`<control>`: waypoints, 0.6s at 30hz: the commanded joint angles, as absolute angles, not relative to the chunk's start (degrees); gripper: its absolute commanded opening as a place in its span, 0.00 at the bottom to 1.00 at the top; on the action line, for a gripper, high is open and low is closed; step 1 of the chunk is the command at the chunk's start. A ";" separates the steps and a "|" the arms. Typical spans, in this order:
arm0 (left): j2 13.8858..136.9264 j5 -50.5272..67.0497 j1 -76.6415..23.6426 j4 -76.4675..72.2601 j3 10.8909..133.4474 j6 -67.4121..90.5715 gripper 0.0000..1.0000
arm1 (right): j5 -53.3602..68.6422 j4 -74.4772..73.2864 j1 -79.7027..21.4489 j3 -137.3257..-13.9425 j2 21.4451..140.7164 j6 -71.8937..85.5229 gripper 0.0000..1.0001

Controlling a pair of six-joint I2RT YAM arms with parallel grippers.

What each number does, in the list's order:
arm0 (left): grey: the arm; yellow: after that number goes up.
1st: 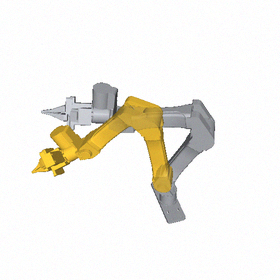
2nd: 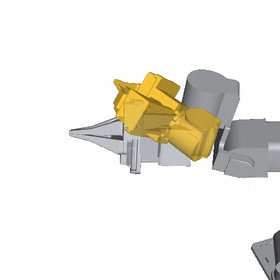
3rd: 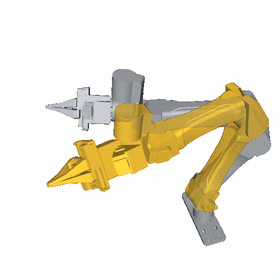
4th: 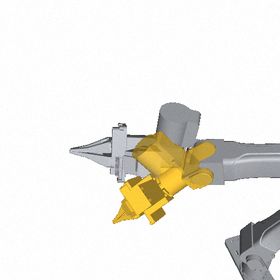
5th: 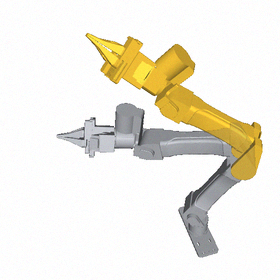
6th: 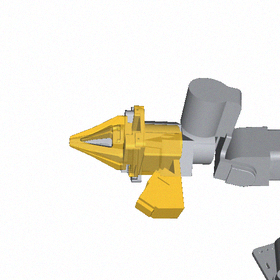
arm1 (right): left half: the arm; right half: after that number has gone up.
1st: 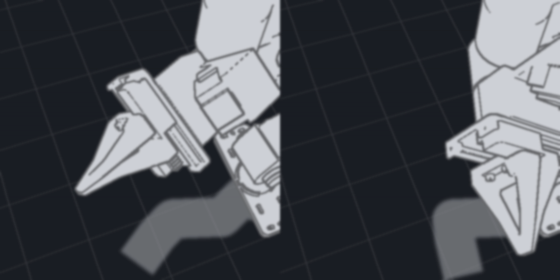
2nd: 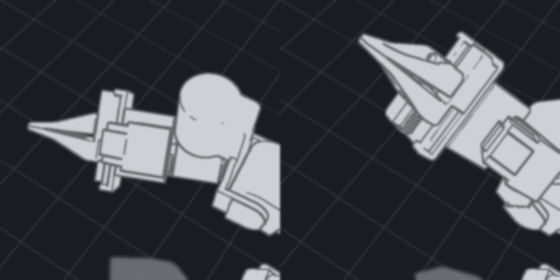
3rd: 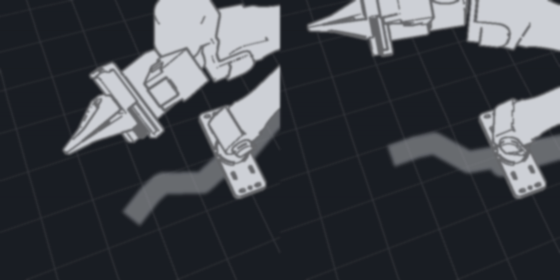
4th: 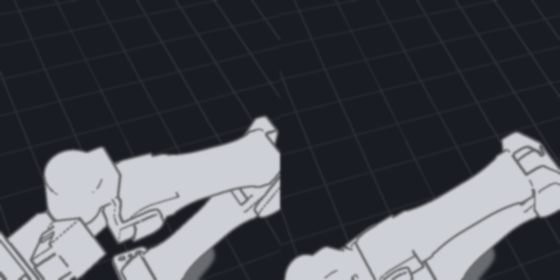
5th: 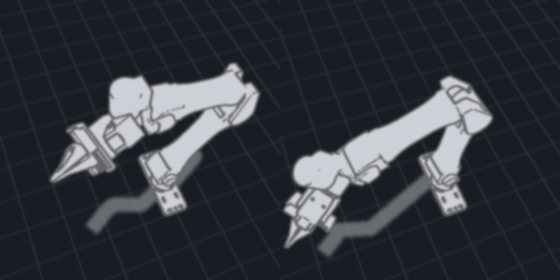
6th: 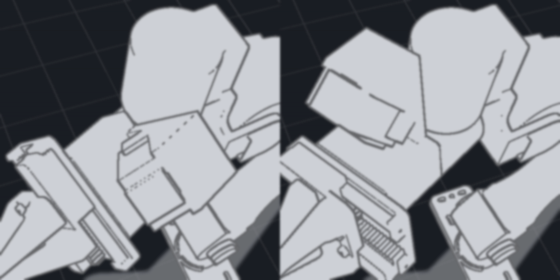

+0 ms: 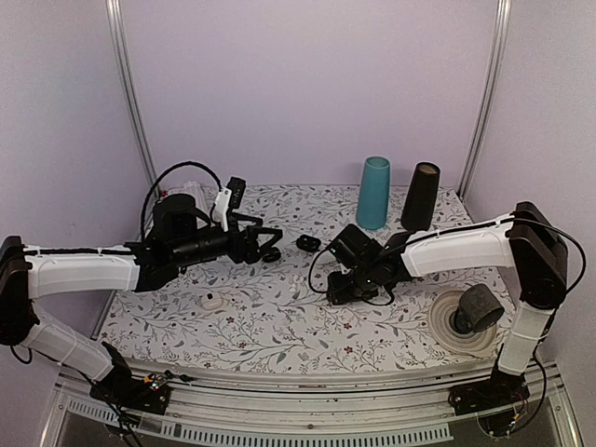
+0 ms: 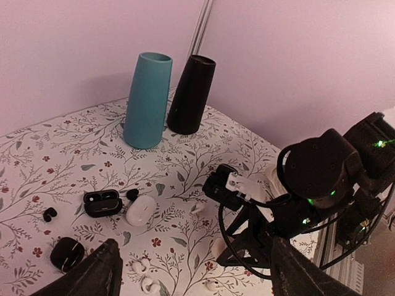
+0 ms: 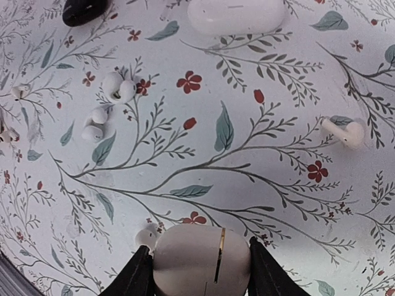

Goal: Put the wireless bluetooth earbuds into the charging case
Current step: Pick up the charging case from the center of the board.

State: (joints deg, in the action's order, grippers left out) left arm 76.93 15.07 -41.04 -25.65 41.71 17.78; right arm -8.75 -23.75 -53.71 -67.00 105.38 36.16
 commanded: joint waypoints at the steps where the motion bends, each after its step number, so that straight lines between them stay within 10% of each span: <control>1: 77.25 13.50 -44.31 -27.81 40.25 11.19 0.83 | -4.37 -20.43 -52.47 -67.32 100.85 34.53 0.38; 18: 84.69 15.45 -46.14 -40.12 38.80 31.42 0.69 | -0.78 -13.65 -51.30 -68.81 90.76 40.72 0.38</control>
